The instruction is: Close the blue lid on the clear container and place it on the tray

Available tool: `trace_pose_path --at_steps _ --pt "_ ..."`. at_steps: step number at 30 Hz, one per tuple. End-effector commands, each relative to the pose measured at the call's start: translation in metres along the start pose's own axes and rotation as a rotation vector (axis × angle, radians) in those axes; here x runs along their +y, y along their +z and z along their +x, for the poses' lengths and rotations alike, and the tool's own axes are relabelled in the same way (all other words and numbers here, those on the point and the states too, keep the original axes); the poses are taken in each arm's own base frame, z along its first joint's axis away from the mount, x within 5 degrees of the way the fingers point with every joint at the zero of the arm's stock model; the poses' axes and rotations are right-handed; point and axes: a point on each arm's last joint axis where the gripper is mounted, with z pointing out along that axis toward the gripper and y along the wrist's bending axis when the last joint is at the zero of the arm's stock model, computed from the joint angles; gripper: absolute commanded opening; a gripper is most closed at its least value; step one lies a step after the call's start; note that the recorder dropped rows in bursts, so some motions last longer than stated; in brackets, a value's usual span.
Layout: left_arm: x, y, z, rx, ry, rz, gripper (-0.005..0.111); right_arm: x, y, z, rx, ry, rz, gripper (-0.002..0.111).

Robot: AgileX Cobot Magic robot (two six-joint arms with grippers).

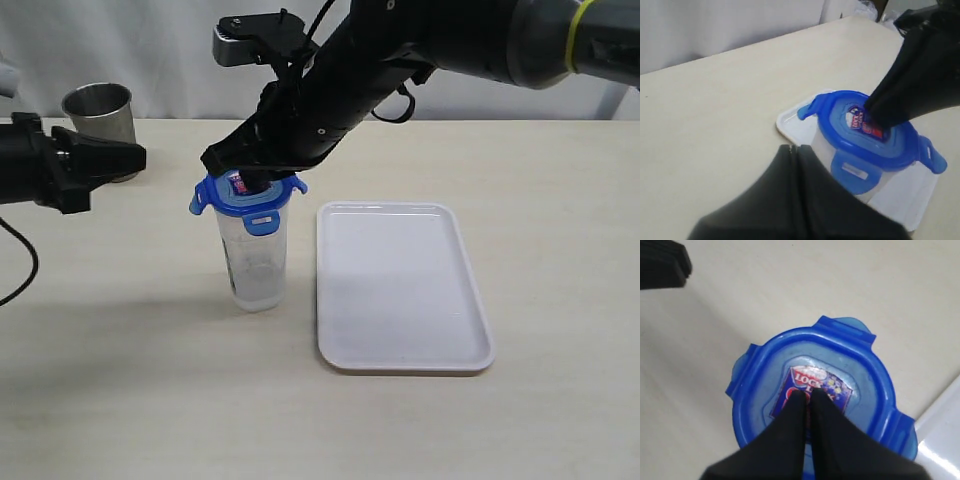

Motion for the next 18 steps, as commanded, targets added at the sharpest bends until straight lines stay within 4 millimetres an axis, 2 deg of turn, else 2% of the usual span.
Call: trace_pose_path --at_steps 1,4,9,13,15,17,18 --pt "0.003 -0.021 0.009 -0.075 -0.051 0.008 0.0 -0.004 -0.006 0.001 -0.005 -0.034 0.03 0.004" --pt "0.002 -0.024 0.011 -0.087 -0.063 0.019 0.0 -0.002 -0.013 -0.002 -0.026 -0.041 0.032 0.004" --pt "0.018 -0.023 0.012 -0.007 -0.041 -0.122 0.0 -0.001 -0.018 -0.003 -0.037 -0.044 0.032 0.004" --pt "0.033 -0.025 0.004 0.035 -0.005 -0.233 0.011 0.0 -0.02 -0.004 -0.048 -0.048 0.031 0.004" --pt "0.045 -0.027 -0.003 0.062 -0.026 -0.333 0.008 0.0 -0.022 -0.005 -0.062 -0.051 0.034 0.004" --pt "0.06 -0.029 -0.007 0.13 -0.124 -0.547 0.0 0.001 -0.026 -0.007 -0.08 -0.058 0.037 0.004" --pt "0.065 -0.029 -0.007 0.152 -0.182 -0.64 0.0 0.001 -0.028 -0.008 -0.089 -0.061 0.038 0.004"
